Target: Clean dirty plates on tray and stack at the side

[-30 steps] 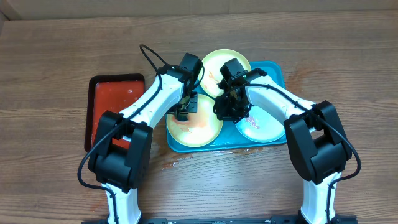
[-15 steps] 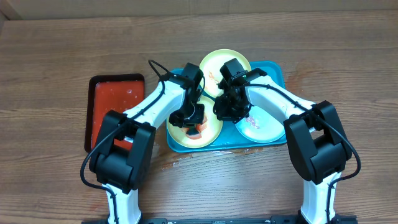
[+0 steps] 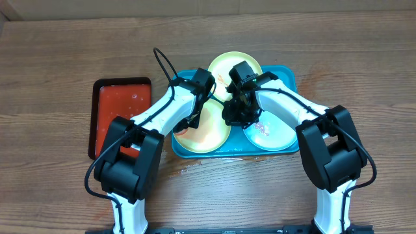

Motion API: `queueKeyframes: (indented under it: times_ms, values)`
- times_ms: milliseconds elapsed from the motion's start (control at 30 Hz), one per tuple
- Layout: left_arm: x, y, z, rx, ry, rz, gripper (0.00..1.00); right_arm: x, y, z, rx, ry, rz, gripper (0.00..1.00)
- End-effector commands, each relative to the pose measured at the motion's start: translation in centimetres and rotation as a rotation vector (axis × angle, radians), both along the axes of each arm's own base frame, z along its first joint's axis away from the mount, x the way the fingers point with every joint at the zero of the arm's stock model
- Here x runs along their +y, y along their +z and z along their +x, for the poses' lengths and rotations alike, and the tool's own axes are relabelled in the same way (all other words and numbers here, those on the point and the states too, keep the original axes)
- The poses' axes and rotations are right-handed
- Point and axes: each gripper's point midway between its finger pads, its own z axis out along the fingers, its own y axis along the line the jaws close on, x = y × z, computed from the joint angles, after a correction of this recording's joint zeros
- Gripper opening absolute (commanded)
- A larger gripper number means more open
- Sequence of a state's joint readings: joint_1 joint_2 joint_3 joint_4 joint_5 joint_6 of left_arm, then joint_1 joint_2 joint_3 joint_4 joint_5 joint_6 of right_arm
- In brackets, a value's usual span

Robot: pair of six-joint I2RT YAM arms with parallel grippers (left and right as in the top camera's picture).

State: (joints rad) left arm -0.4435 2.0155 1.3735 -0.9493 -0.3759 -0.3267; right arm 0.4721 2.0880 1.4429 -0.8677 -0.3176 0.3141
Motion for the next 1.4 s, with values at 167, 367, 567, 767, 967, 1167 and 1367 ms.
queueKeyframes:
  times_ms: [167, 367, 567, 767, 967, 1167, 1367]
  values:
    - [-1.9, 5.3, 4.8, -0.125, 0.104, -0.139, 0.04, -0.7, 0.7, 0.6, -0.026, -0.008, -0.024, 0.04]
    - [-1.8, 11.4, 7.9, -0.21, 0.184, -0.399, 0.04, -0.5, 4.6, 3.0, -0.186, 0.003, -0.102, 0.04]
    - [5.8, 13.0, 8.2, -0.235, 0.36, -0.417, 0.04, -3.2, 10.1, 5.4, -0.428, -0.007, -0.413, 0.04]
    - [11.9, 11.7, 5.9, -0.157, 0.519, -0.375, 0.04, -4.2, 17.3, 6.6, -0.682, 0.063, -0.72, 0.04]
    - [14.8, 10.7, 5.0, -0.142, 0.594, -0.358, 0.04, -2.1, 23.9, 6.4, -0.931, 0.2, -0.978, 0.04]
    - [15.8, 10.4, 4.7, -0.14, 0.62, -0.354, 0.04, 0.7, 28.2, 5.5, -1.105, 0.303, -1.182, 0.04]
    - [15.8, 10.4, 4.7, -0.139, 0.619, -0.354, 0.04, 3.0, 29.8, 4.8, -1.169, 0.379, -1.234, 0.04]
